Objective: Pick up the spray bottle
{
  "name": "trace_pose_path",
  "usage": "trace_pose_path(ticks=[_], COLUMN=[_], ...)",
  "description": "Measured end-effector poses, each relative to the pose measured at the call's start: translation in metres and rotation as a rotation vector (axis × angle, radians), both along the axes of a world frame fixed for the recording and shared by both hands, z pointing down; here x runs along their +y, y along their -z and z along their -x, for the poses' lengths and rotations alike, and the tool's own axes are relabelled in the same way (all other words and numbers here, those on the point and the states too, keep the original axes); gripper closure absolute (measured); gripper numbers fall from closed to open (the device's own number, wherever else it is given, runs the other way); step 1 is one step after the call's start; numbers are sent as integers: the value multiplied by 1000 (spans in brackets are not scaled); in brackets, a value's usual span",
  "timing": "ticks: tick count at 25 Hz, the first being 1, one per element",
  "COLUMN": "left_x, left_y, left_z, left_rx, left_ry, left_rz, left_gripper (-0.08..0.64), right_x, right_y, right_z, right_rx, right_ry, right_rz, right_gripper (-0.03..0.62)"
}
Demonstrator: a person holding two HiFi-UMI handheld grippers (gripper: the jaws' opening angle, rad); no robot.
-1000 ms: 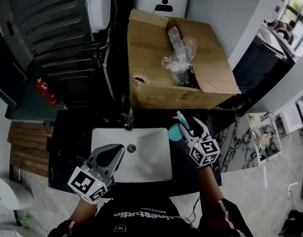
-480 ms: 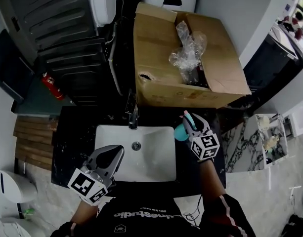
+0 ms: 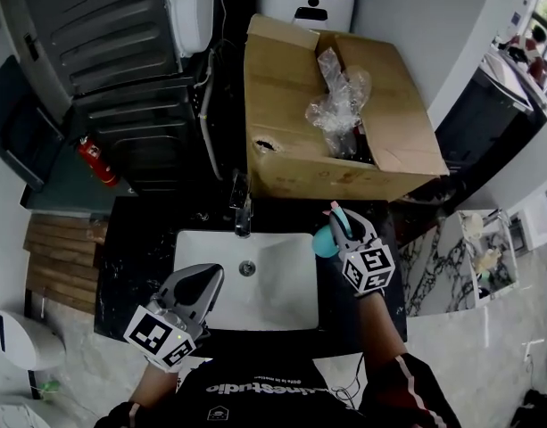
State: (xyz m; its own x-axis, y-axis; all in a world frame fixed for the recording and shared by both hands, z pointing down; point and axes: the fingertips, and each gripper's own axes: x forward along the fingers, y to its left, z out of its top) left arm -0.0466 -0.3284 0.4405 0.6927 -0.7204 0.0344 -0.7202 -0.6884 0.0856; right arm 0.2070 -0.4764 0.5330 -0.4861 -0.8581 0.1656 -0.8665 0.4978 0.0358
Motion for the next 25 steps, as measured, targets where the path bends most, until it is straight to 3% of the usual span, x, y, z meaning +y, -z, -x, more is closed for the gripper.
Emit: trace_pose_path(ticks=[7,14,25], left_x=[9,17,28], left_y=[9,16,25], left_z=[5,6,2], left_rx=[27,61,89], left_ry=[-9,-27,-71], left_rz=[-28,-50,-71], left_gripper=[545,545,545], right_x=[35,91,163], right_y=[44,95,120], right_z=[26,75,138], right_rx=[-2,-6,-80], right_ry=[20,109,197], right_rz=[-49,-87,-15], right_gripper=[499,497,497])
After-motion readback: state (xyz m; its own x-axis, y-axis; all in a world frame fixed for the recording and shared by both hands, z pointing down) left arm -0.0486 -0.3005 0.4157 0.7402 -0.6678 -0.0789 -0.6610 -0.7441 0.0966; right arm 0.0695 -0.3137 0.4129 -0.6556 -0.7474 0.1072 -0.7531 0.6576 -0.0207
